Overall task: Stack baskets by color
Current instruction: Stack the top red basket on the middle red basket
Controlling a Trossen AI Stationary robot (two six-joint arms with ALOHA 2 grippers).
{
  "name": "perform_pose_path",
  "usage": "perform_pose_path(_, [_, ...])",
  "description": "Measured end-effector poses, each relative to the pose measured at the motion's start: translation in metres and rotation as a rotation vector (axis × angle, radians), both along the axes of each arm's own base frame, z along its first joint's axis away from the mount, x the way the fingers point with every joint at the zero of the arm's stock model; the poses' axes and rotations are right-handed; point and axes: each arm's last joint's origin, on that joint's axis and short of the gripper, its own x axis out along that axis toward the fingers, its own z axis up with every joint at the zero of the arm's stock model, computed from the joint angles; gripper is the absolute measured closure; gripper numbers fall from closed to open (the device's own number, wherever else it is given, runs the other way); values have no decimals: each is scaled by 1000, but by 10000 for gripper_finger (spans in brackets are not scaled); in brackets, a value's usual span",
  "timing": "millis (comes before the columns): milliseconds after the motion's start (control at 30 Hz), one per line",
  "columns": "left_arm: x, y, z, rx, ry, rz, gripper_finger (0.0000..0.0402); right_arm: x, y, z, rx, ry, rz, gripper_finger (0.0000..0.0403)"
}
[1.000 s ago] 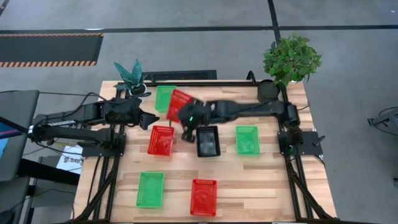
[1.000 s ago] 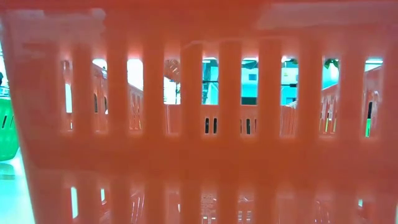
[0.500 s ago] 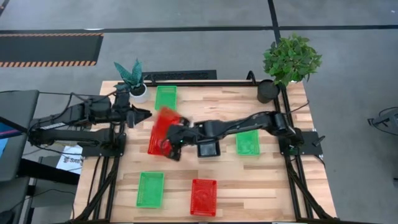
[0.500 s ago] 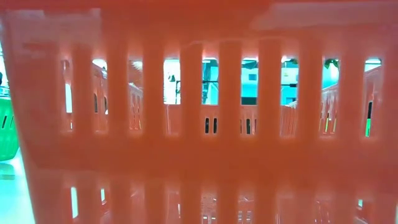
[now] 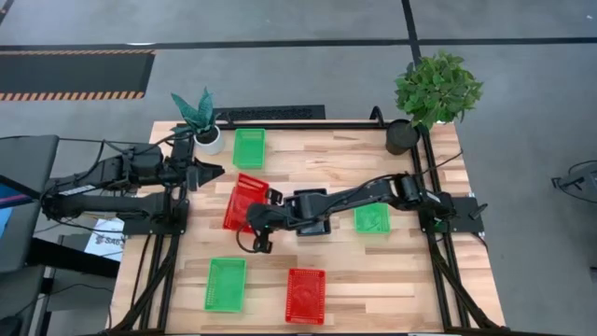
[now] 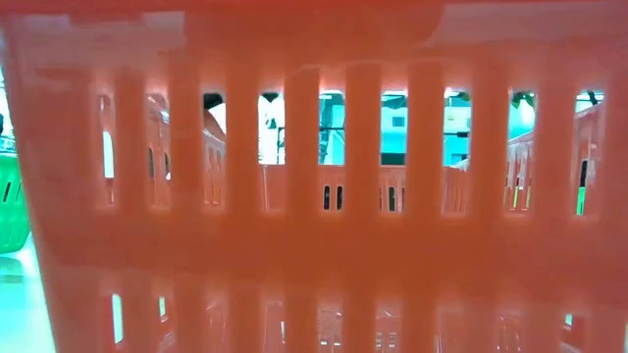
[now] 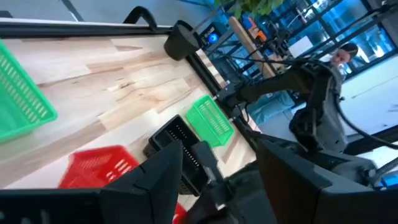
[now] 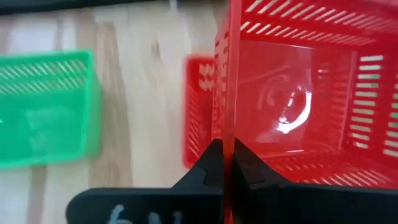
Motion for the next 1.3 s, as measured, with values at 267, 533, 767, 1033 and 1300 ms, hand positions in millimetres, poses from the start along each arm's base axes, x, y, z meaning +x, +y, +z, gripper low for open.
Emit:
perform_pose_path(267, [0,0,-1,8,8,3,209,3,1,5,1,-48,12,391])
perform_pose_path(533, [0,1,-1,12,9,18,209,1,5,3,0,-32,19,390])
perform_pose_path(767, [0,1,-1,9,9,19,209,2,-5,3,-2,-23,-2,388])
perform_pose_path(1033, [-1,1,-3,5,36,20,209,1,-6,2,16,-11,-21,386])
perform_pose_path(1300, [-1,1,-3,4,35,20,209,2,-7,-17,7,64,10,381])
